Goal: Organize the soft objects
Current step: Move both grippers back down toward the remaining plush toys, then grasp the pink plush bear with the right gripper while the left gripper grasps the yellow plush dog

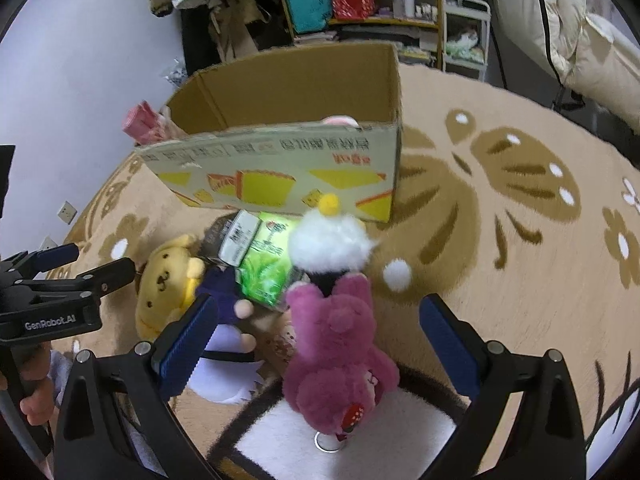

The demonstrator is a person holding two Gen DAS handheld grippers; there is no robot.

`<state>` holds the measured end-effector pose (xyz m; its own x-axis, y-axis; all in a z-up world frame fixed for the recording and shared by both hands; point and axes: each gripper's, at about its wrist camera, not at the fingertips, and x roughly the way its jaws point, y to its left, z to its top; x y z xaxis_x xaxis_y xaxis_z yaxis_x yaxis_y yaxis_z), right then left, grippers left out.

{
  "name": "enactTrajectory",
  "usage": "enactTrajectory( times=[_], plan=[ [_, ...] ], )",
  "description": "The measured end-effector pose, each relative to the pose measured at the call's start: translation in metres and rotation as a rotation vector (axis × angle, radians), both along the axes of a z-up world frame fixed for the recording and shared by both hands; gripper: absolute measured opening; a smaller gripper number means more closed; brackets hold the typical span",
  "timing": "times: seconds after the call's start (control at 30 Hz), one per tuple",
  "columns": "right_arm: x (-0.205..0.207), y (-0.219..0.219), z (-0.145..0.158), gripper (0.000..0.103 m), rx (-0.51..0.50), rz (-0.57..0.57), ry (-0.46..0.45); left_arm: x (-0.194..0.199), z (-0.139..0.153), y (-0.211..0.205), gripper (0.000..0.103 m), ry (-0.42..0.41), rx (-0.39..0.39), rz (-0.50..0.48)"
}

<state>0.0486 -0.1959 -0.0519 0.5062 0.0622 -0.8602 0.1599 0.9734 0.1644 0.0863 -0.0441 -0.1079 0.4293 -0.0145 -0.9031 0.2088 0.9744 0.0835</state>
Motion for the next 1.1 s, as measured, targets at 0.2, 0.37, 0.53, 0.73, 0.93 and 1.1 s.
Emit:
enactTrajectory(
  times=[0.2,0.37,0.53,0.73,0.93,1.1],
  plan=[
    [0.003,-0.007,-0.013,0.103,0.023,-0.030,0.048,0.003,-0.014,-0.006,0.102,0.053,0.002,-0.008],
    [0.005,-0.009,-0.023,0.103,0.034,-0.036,0.100,0.007,-0.021,-0.011,0.102,0.090,-0.019,-0.017],
    [0.008,-0.010,-0.036,0.092,0.030,-0.035,0.156,0.011,-0.028,-0.015,0.102,0.113,-0.032,-0.024],
    [0.012,-0.013,-0.051,0.073,0.043,-0.035,0.221,0.015,-0.037,-0.020,0.102,0.145,-0.025,-0.029],
    [0.013,-0.014,-0.056,0.071,0.053,-0.026,0.240,0.018,-0.044,-0.023,0.102,0.157,0.005,-0.036],
    [0.014,-0.015,-0.058,0.071,0.058,-0.026,0.244,0.021,-0.051,-0.023,0.102,0.170,0.016,-0.038]
  ],
)
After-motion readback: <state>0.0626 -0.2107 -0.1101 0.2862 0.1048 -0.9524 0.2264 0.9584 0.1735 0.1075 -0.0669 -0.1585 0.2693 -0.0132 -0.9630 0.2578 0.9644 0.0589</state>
